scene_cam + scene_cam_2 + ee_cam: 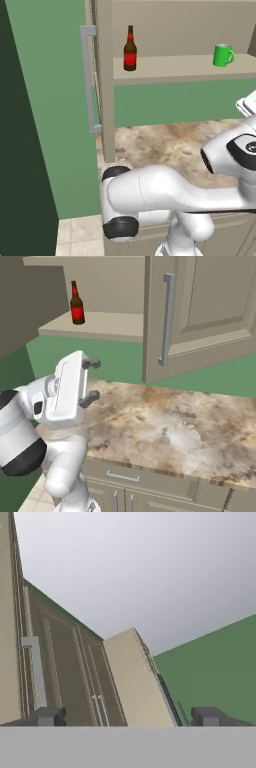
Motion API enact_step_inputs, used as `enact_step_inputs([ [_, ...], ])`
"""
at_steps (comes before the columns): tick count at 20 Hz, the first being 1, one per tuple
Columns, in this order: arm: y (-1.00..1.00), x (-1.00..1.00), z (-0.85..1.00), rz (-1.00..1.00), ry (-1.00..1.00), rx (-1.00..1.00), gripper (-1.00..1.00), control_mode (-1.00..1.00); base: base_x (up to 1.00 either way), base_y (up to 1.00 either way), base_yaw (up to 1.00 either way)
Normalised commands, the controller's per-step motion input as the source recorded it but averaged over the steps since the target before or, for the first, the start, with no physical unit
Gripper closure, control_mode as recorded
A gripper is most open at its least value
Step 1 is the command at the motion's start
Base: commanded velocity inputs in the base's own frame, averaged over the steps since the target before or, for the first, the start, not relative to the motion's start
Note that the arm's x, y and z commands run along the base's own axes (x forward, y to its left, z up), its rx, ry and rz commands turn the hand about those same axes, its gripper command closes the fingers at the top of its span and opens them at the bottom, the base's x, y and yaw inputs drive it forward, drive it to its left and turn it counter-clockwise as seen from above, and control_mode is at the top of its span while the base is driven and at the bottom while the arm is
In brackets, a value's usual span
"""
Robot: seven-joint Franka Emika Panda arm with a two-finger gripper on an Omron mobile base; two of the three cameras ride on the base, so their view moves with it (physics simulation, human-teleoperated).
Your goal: Open the cabinet directly in front. Then move the beer and the mug to the dining counter with the jar on it.
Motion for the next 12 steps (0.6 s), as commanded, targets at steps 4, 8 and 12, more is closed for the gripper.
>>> enact_step_inputs([
  [4, -0.23, 0.00, 0.07, -0.12, -0.04, 0.34, -1.00, -1.00, 0.00, 0.00, 0.00],
  [8, 0.01, 0.00, 0.30, -0.22, -0.09, 0.28, -1.00, -1.00, 0.00, 0.00, 0.00],
  [12, 0.37, 0.01, 0.36, -0.25, -0.10, 0.13, -1.00, -1.00, 0.00, 0.00, 0.00],
])
